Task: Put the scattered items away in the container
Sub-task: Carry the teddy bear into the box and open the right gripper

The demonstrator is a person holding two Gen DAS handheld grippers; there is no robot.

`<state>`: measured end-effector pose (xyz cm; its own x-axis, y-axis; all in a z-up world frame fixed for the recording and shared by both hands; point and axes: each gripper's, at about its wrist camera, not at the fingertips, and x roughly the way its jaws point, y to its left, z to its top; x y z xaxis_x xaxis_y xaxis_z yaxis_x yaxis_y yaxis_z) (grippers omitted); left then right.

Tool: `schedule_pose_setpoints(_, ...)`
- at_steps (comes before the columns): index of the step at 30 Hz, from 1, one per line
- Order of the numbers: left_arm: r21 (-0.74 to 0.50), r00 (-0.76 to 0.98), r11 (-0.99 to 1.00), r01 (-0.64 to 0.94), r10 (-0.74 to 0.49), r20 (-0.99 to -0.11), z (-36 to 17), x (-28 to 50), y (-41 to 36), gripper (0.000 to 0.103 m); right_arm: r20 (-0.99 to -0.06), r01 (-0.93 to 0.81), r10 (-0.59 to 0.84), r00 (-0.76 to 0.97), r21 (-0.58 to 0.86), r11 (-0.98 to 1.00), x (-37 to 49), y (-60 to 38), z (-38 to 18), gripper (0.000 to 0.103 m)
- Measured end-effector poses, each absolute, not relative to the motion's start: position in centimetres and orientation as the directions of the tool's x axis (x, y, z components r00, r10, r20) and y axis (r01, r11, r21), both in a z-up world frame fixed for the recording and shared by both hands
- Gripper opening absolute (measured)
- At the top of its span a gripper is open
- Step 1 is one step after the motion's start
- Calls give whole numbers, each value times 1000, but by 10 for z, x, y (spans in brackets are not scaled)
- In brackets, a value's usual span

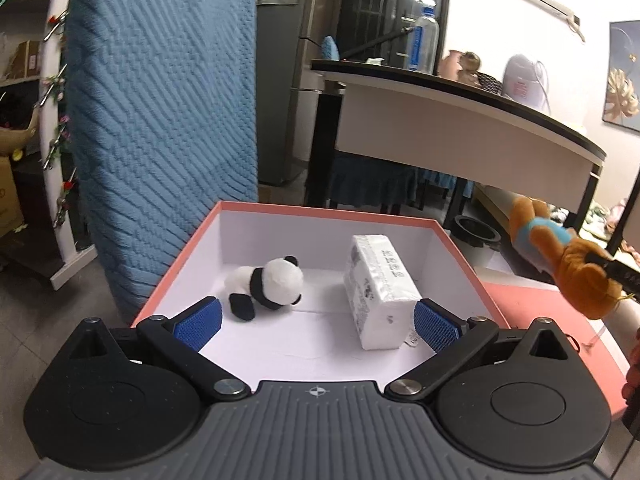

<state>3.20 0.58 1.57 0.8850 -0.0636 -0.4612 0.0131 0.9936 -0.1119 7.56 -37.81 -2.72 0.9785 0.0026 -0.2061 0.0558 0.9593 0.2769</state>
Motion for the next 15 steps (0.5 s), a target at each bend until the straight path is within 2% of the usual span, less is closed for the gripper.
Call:
schedule_pose_setpoints(5,-130,882,992,-7,-55,-469,16,31,18,103,-161,-33,81,984,280,959,76,-357,0,64)
schedule_pose_setpoints(15,-179,898,983,-41,-42,-439,23,19,48,103,-137,-234,282,950,289,928,84,-280,48,64)
